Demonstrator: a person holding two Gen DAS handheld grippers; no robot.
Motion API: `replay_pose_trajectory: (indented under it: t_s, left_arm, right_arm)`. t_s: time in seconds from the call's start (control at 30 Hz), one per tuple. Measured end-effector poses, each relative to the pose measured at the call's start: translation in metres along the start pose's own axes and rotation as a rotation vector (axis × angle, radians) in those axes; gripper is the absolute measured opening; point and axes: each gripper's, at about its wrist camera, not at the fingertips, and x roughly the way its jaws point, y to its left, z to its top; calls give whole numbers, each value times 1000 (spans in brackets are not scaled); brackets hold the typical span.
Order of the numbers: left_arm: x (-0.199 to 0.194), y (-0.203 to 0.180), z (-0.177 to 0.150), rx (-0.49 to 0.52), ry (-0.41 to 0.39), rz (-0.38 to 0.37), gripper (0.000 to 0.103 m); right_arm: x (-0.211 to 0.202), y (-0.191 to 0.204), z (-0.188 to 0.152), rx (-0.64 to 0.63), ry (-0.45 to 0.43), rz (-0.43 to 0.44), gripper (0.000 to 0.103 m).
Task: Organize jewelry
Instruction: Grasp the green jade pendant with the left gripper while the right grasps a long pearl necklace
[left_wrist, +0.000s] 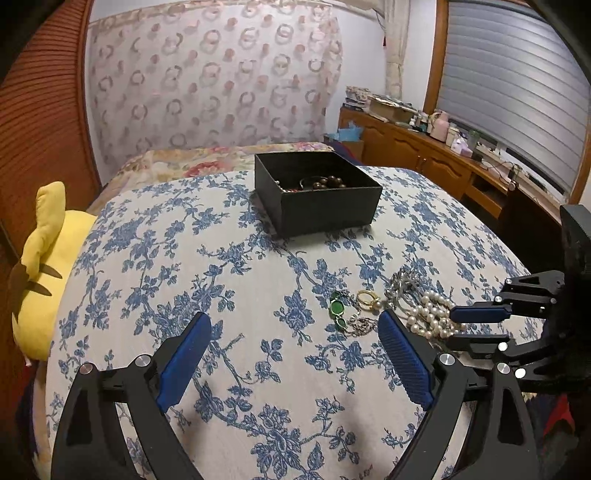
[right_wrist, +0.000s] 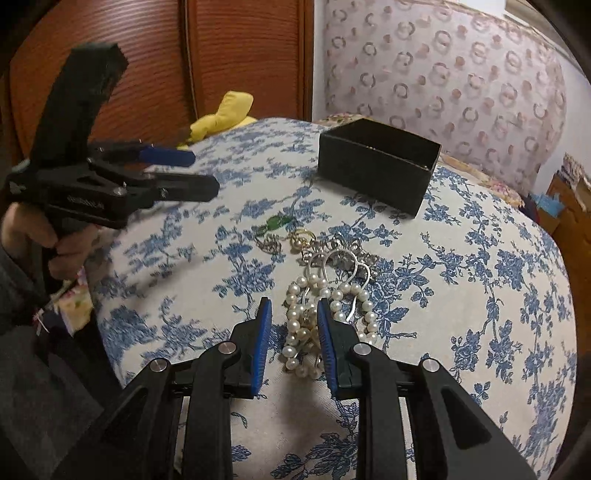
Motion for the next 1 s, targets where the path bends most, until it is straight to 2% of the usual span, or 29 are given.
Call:
replay_pose_trajectory:
  t_s: [0.27,0.3,0.4,0.57,0.63,1.0]
  left_arm:
    - [0,-3,-2,-1,0,-5,88]
    - [0,-3,-2,0,0,-3,88]
    - [1,-4,-3,-1,3,-2,88]
    - [4,-4,-5,-6,12,-6,88]
    - [7,-4,-5,-8,18,-7,88]
    - [15,-4,-6,-10,36,-8,88]
  right_arm:
    - [6,5,-2,-67,16,-57,30]
    - [6,5,-3,-70,15,-60,28]
    - [6,2,-4,-69,16,-73,12]
    - [-8,-12,-1,-18,-26,-56,11]
    - [-18,-19,2,3,-57,-66,8]
    - [-68,-41,24,42,-202,-116,8]
